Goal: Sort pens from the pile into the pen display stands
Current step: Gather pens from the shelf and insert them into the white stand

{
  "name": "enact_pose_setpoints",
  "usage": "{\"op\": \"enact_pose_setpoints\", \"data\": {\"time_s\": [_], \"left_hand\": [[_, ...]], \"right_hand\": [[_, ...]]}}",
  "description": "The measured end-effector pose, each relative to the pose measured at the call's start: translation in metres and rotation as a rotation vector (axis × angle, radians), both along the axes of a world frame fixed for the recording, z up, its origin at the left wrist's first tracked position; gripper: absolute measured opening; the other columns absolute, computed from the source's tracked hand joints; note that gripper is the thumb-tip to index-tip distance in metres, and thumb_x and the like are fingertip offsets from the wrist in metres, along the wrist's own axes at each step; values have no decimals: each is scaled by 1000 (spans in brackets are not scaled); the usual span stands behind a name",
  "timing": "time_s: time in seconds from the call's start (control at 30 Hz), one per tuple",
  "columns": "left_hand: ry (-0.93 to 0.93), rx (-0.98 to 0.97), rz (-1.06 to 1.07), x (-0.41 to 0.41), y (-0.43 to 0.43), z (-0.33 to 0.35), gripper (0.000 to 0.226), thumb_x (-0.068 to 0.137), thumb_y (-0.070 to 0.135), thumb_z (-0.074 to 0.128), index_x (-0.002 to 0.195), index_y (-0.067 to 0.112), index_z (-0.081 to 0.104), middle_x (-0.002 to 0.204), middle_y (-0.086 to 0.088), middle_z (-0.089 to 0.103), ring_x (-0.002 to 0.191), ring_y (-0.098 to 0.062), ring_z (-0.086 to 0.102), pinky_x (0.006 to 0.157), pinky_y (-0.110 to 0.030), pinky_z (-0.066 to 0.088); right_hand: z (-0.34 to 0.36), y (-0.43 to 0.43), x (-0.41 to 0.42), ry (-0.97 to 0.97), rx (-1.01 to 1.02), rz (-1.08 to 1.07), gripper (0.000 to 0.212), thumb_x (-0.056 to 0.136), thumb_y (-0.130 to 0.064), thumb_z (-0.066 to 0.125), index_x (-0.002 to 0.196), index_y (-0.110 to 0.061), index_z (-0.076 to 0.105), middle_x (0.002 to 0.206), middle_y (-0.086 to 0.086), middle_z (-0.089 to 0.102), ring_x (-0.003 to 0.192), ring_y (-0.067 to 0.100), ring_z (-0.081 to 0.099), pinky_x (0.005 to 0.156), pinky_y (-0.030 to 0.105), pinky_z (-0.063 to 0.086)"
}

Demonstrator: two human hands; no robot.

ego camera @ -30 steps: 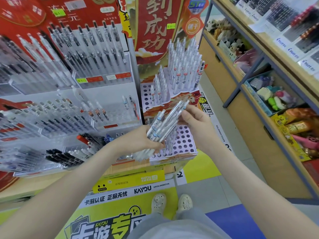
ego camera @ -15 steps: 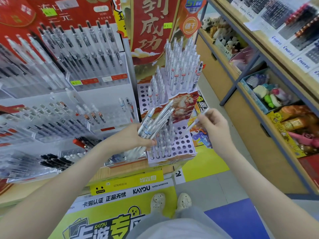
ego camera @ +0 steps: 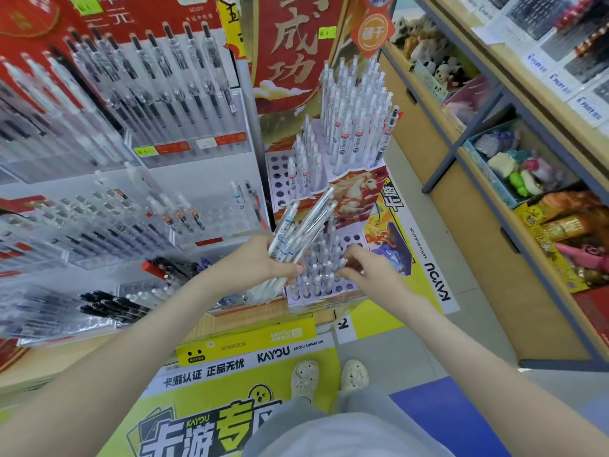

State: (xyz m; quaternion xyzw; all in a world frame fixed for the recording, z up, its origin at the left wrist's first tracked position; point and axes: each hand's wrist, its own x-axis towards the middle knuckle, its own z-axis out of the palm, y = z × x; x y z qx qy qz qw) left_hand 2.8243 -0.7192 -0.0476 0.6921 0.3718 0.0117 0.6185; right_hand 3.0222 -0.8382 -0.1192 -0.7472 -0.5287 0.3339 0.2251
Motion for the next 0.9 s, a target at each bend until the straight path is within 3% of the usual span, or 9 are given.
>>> {"op": "enact_pose_setpoints", "data": {"time_s": [0.17, 0.23, 0.33, 0.4, 0.47, 0.6, 0.7, 0.8, 0.9], "left_hand": [[52, 35, -39, 1, 1, 0, 19, 83, 17, 74, 100, 18, 65, 92, -9, 75, 86, -18, 71, 82, -24, 54], [49, 23, -51, 4, 0, 1, 20, 84, 18, 74, 102, 19, 64, 89, -3, 75, 87, -17, 71, 79, -23, 54], [27, -3, -83, 9, -4, 6, 19, 84, 17, 73, 101, 17, 64, 85, -1, 75, 83, -19, 71, 74, -19, 54], [24, 8, -128, 14, -6, 7, 20, 84, 18, 73, 101, 13, 64, 87, -8, 74, 82, -24, 70, 79, -26, 56], [18, 6, -154, 20, -9, 7, 27, 83, 17, 74, 107, 9, 63, 94, -17, 72, 85, -29, 70, 85, -37, 55], [-19, 11, -136, 24, -12, 6, 21, 84, 19, 73, 104, 19, 64, 91, -3, 74, 81, -12, 69, 84, -30, 55], [-71, -1, -30, 23, -10, 5, 16, 86, 13, 70, 100, 10, 63, 87, -4, 71, 72, -11, 68, 81, -33, 57], [-77, 15, 46, 20, -7, 6, 11, 86, 4, 68, 93, 2, 60, 78, -16, 67, 62, -15, 66, 69, -32, 59], [-44, 35, 84, 15, -6, 4, 10, 85, 3, 68, 88, 7, 60, 74, -8, 66, 60, -14, 65, 66, -28, 59]], "right_hand": [[6, 1, 1, -35, -54, 3, 23, 86, -34, 66, 93, -21, 48, 90, -2, 61, 82, 20, 55, 72, 35, 46], [16, -2, 3, -6, 15, -44, 32, 82, -38, 70, 103, -23, 50, 95, -7, 58, 84, 9, 54, 72, 25, 46], [42, -4, -1, 226, 219, -196, 30, 86, -29, 67, 112, -26, 54, 97, -7, 58, 86, 3, 54, 73, 16, 45], [58, -1, -7, 412, 256, -219, 19, 90, -23, 63, 108, -28, 57, 98, -5, 63, 90, 5, 59, 78, 18, 48], [65, 4, -12, 557, 226, -218, 17, 91, -19, 61, 107, -16, 61, 99, 7, 67, 91, 11, 63, 83, 27, 52], [69, 5, -9, 687, 261, -251, 15, 93, -7, 55, 107, -5, 61, 89, 4, 67, 78, 13, 63, 75, 28, 53], [69, -2, 7, 755, 353, -326, 15, 96, 0, 47, 96, -9, 59, 84, -2, 64, 76, 18, 62, 69, 25, 52], [64, -12, 24, 788, 461, -395, 21, 97, 1, 44, 92, -12, 60, 82, 5, 61, 77, 22, 61, 71, 29, 53], [57, -21, 30, 638, 441, -366, 18, 97, 1, 44, 93, -9, 58, 82, 5, 61, 77, 20, 62, 73, 27, 53]]}}
